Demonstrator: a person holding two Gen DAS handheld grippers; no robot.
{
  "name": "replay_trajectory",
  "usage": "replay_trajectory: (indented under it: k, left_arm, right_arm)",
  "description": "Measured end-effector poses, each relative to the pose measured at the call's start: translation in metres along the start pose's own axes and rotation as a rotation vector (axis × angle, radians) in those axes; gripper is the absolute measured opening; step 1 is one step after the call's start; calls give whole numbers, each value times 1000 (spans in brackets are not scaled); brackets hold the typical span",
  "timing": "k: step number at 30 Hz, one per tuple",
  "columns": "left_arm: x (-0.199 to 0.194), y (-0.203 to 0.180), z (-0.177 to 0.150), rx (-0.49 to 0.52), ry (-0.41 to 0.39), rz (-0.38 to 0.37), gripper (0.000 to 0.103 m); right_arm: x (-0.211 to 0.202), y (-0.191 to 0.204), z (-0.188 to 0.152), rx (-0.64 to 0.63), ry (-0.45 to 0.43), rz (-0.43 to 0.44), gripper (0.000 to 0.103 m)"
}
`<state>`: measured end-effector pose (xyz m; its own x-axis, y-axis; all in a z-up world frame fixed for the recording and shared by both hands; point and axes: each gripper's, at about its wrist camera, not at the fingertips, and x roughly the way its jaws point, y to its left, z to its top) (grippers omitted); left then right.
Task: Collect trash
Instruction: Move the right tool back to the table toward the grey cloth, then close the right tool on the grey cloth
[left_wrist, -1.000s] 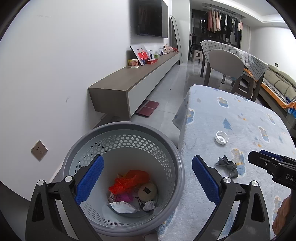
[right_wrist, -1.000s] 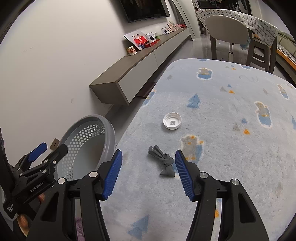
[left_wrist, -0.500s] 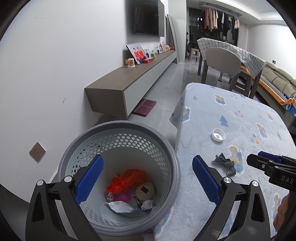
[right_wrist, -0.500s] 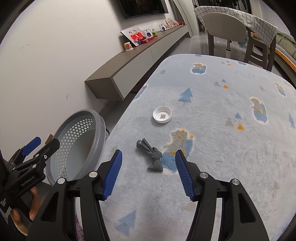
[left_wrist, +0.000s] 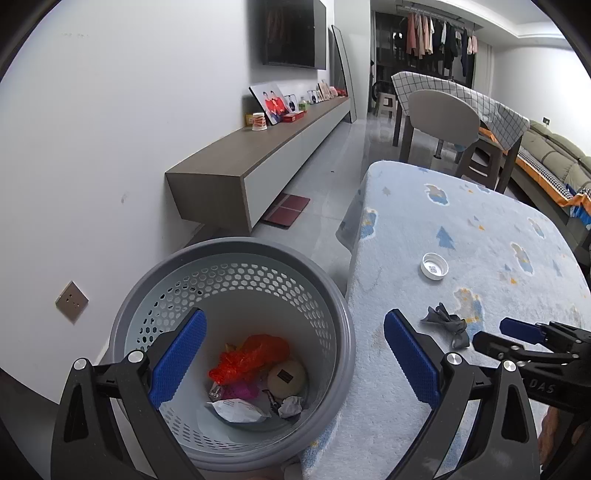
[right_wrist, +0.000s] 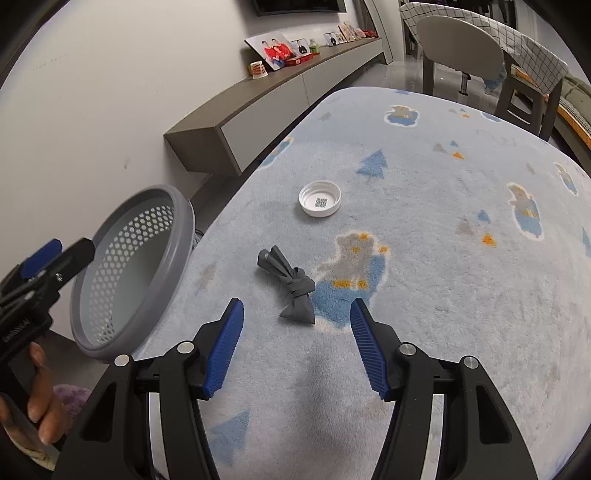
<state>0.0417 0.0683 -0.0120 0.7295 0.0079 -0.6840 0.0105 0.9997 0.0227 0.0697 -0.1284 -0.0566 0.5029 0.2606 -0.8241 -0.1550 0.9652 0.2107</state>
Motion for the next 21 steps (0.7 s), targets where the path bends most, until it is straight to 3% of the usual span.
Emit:
replay_trajectory:
  k: [16, 21]
  left_arm:
    - [7, -7, -3, 21, 21, -3, 95]
    - [9, -9, -4, 27, 26, -4, 95]
  right_arm:
    - [40, 6, 10, -18, 30, -77, 58]
    - [50, 7, 12, -19, 42, -99, 46]
